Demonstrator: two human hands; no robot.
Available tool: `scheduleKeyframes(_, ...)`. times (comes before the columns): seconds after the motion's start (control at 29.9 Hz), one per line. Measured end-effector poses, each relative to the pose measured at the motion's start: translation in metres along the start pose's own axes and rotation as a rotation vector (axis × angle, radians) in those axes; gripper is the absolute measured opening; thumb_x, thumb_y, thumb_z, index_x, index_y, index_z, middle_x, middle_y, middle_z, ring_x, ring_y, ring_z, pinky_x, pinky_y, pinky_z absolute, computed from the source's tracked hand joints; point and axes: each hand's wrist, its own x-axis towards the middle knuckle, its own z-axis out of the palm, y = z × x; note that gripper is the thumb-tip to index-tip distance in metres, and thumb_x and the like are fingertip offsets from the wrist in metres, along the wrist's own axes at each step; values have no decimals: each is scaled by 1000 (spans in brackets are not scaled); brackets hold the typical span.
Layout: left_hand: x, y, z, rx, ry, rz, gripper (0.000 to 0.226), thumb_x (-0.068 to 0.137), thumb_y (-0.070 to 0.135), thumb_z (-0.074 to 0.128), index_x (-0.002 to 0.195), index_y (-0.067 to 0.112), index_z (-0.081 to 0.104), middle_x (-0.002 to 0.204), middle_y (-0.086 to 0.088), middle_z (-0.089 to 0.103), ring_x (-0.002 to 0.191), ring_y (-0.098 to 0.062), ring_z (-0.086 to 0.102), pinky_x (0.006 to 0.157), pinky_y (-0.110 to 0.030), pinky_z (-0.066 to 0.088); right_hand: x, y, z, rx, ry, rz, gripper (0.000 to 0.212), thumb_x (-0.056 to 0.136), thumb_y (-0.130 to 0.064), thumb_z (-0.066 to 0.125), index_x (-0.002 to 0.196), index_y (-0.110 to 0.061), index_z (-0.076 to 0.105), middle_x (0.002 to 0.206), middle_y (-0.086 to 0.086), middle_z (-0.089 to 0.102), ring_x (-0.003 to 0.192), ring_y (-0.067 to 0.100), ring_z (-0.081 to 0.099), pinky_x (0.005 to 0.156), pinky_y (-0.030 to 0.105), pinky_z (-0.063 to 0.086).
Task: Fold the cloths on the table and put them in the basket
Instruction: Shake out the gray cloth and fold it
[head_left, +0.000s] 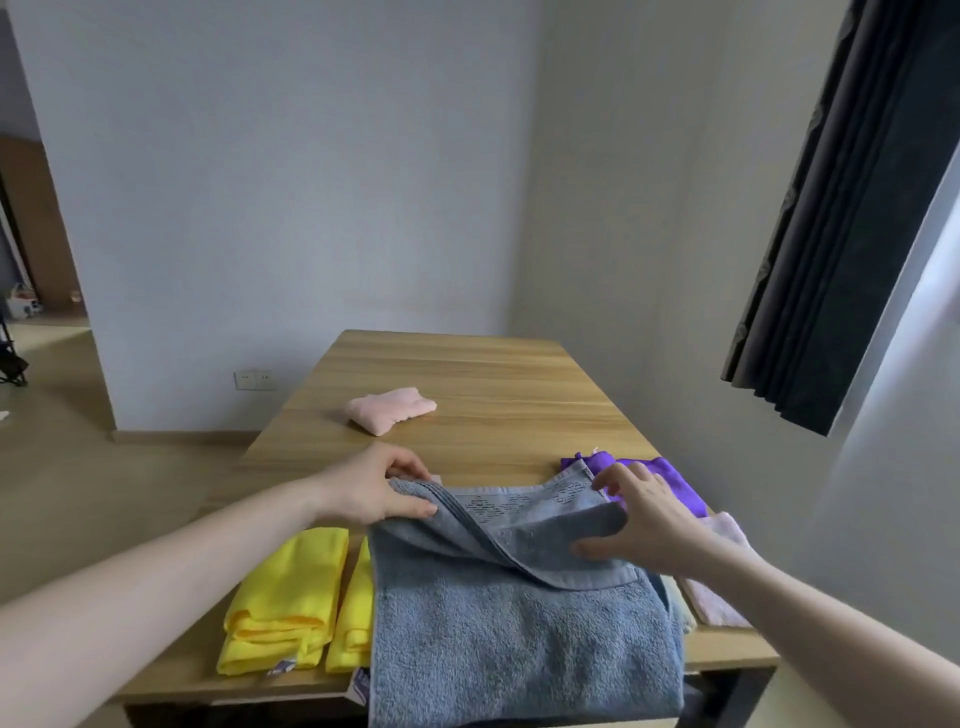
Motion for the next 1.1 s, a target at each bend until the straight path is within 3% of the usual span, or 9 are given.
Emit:
scheduleKeyframes(0.1,-4,25,3,-71,83,77,25,79,36,86,83,19,69,84,9,69,76,0,55,80,-26,46,-18,-30,14,36,59,-92,75,53,-86,71,112,-44,53,117,-21,45,113,7,42,92,30,40)
scheduleKeyframes(0.2,-6,52,2,-79,137,137,21,84,32,82,79,19,67,96,10,62,86,5,52,79,-6,39,-26,-54,25,-84,99,-178,84,54,-92,62,122,-44,52,122,-22,42,118,8,35,98,31,34)
scheduleKeyframes(0.3,-8,76,-3,-99,190,189,21,86,37,79,86,18,69,89,7,69,84,6,59,75,-2,41,-22,-62,24,-52,148,-151,53,71,-62,69,116,-35,60,118,-17,53,117,15,45,92,33,38)
scheduleKeyframes(0.43,-8,84,-20,-225,221,185,44,70,64,75,95,28,69,91,6,76,93,-17,72,98,-48,50,-16,-48,9,104,162,-31,8,72,-25,62,74,-24,54,66,-7,57,71,19,58,55,29,40)
scheduleKeyframes(0.53,-5,74,-30,-325,283,142,33,83,43,80,104,19,71,99,0,77,99,-25,73,98,-51,53,-10,-29,-17,148,92,-11,23,82,-26,69,65,-32,55,59,-18,58,59,-1,53,56,16,38)
scheduleKeyframes(0.64,3,53,-31,-415,312,58,21,91,23,75,108,12,72,103,-4,77,100,-24,72,87,-36,57,0,-5,-39,134,7,29,20,87,-37,71,70,-31,64,62,-15,58,59,6,50,59,21,40)
scheduleKeyframes(0.74,14,27,-24,-391,314,-21,19,92,24,74,108,15,72,105,-2,74,101,-19,69,82,-27,53,17,13,-52,176,40,85,12,87,-18,65,81,-27,69,77,-2,69,67,18,58,60,28,47)
scheduleKeyframes(0.87,34,-9,-14,-290,327,-123,37,80,52,77,103,23,74,107,0,74,102,-20,69,98,-42,54,46,16,-52,154,166,97,24,87,-9,60,100,-23,74,94,0,72,90,25,62,72,28,43)
scheduleKeyframes(1.1,71,-43,4,-172,325,-297,35,89,43,71,112,17,70,109,-5,72,95,-24,68,78,-33,55,97,9,-28,215,337,189,31,84,-8,57,105,-23,74,96,2,71,90,26,61,79,29,47)
